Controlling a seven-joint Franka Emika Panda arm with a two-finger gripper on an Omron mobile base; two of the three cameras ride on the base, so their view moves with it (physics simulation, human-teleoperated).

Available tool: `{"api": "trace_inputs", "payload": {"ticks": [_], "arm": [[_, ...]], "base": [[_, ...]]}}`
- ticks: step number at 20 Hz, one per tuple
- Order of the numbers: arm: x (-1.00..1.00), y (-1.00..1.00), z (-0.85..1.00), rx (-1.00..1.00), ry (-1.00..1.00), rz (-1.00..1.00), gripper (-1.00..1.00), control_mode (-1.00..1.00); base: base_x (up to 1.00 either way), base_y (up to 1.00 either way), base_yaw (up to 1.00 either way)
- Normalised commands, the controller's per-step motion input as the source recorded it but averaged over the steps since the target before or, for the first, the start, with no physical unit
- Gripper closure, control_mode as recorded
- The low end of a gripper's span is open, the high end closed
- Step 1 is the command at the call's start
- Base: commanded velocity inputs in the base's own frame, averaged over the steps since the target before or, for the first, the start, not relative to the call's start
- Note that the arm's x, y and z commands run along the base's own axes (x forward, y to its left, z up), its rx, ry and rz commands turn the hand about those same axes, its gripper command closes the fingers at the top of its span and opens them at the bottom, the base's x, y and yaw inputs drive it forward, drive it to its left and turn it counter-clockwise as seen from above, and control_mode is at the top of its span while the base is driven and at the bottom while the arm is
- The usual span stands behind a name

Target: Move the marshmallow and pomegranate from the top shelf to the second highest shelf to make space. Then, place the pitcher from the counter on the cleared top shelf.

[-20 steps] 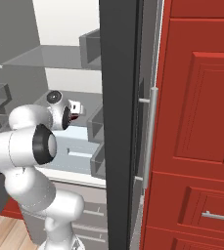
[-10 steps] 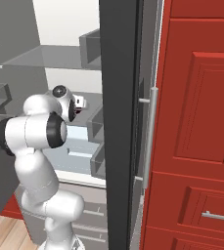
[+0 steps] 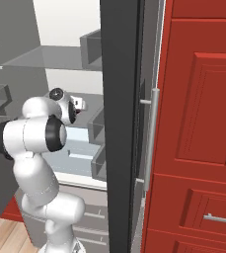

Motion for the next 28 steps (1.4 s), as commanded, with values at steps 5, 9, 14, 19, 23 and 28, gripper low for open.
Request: {"api": "trace_inputs", "payload": {"ticks": [5, 9, 14, 19, 23, 28], "arm": [[-0.57, 0.00, 0.45, 0.00, -0.01, -0.08, -1.00, -1.00], [-0.80, 0.00, 0.54, 0.00, 0.00, -0.09, -1.00, -1.00], [-0.93, 0.00, 0.43, 0.00, 0.00, -0.06, -1.00, -1.00], [-0.98, -0.17, 0.32, 0.00, 0.00, -0.08, -1.00, -1.00], [-0.73, -0.38, 0.49, 0.02, -0.01, -0.04, -1.00, -1.00], [-0.54, -0.33, 0.66, 0.04, -0.03, 0.00, -1.00, -1.00]], "base": [[0.00, 0.00, 0.00], [0.00, 0.00, 0.00], [0.00, 0.00, 0.00], [0.00, 0.00, 0.00], [0.00, 0.00, 0.00], [0.00, 0.00, 0.00]]}}
